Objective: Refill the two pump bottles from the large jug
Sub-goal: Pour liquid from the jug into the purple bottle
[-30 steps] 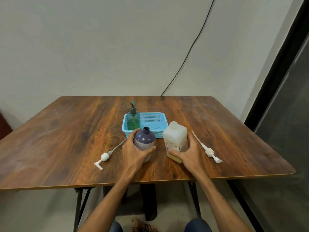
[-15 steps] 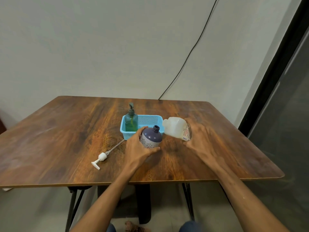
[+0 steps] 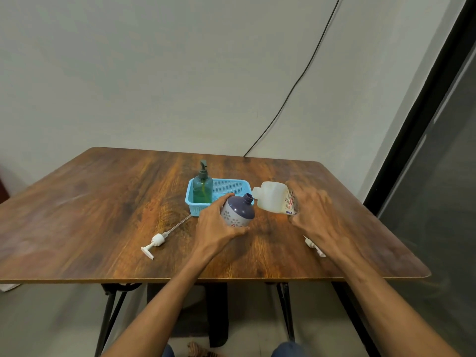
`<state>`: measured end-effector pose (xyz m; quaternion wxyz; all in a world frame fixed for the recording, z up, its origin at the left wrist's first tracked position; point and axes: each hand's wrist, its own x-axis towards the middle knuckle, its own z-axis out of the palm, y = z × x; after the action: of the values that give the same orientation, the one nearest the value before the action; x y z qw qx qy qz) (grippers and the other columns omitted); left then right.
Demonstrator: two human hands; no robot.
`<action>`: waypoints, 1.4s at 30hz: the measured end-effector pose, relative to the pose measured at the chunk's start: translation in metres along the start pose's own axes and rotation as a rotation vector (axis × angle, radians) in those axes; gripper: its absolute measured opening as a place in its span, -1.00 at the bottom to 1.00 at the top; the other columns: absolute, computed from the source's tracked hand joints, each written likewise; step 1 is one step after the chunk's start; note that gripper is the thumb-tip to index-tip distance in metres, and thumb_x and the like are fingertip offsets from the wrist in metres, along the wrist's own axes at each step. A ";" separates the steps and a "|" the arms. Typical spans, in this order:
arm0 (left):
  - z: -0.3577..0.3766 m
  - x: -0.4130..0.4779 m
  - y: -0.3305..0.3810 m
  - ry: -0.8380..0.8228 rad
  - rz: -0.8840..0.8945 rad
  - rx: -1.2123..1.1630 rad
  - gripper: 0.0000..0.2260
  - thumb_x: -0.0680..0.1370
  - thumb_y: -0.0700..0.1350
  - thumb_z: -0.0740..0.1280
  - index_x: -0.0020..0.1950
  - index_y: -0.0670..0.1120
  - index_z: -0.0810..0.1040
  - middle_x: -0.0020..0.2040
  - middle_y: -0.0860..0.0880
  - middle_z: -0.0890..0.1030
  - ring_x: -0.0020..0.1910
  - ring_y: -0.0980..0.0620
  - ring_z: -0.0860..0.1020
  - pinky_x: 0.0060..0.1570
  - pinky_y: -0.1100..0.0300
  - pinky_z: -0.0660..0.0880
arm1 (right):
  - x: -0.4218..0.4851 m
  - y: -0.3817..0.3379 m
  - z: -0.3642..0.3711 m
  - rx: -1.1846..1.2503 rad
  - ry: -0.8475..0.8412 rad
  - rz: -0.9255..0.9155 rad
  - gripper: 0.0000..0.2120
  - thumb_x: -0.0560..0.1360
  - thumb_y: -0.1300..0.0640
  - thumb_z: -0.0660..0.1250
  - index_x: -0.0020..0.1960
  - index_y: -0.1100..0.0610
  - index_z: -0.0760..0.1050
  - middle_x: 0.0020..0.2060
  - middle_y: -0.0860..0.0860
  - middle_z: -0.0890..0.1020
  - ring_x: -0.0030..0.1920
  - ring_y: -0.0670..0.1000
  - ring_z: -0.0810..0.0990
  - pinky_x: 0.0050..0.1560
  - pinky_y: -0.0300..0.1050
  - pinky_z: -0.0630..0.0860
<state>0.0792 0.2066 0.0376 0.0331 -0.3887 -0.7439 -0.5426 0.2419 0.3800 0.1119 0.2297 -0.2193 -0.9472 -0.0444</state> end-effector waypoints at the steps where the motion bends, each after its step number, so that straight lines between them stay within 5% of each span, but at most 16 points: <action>1: 0.001 0.000 -0.001 -0.009 -0.008 0.008 -0.23 0.27 0.07 0.63 0.40 -0.07 0.43 0.26 -0.02 0.57 0.19 0.05 0.55 0.23 0.13 0.51 | -0.001 0.000 -0.001 -0.021 0.010 -0.013 -0.33 0.36 0.17 0.49 0.42 0.09 0.35 0.21 0.06 0.54 0.18 0.16 0.53 0.15 0.05 0.47; 12: 0.003 0.003 0.000 -0.027 -0.010 0.009 -0.25 0.28 0.07 0.62 0.40 -0.08 0.43 0.25 -0.04 0.58 0.19 0.03 0.56 0.21 0.13 0.52 | 0.004 0.005 0.001 -0.132 0.141 -0.051 -0.35 0.22 0.18 0.52 0.26 -0.01 0.39 0.00 -0.01 0.61 -0.09 0.10 0.59 -0.07 0.00 0.46; 42: 0.005 0.001 0.001 -0.028 0.012 0.015 -0.24 0.27 0.05 0.62 0.40 -0.07 0.43 0.25 -0.03 0.58 0.19 0.03 0.55 0.22 0.13 0.51 | 0.003 0.004 -0.003 -0.192 0.140 -0.060 -0.39 0.25 0.19 0.51 0.24 -0.04 0.39 0.01 -0.03 0.63 -0.05 0.10 0.60 -0.01 0.03 0.41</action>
<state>0.0807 0.2110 0.0365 0.0287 -0.4004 -0.7461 -0.5312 0.2422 0.3848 0.1158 0.2720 -0.2082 -0.9263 -0.1568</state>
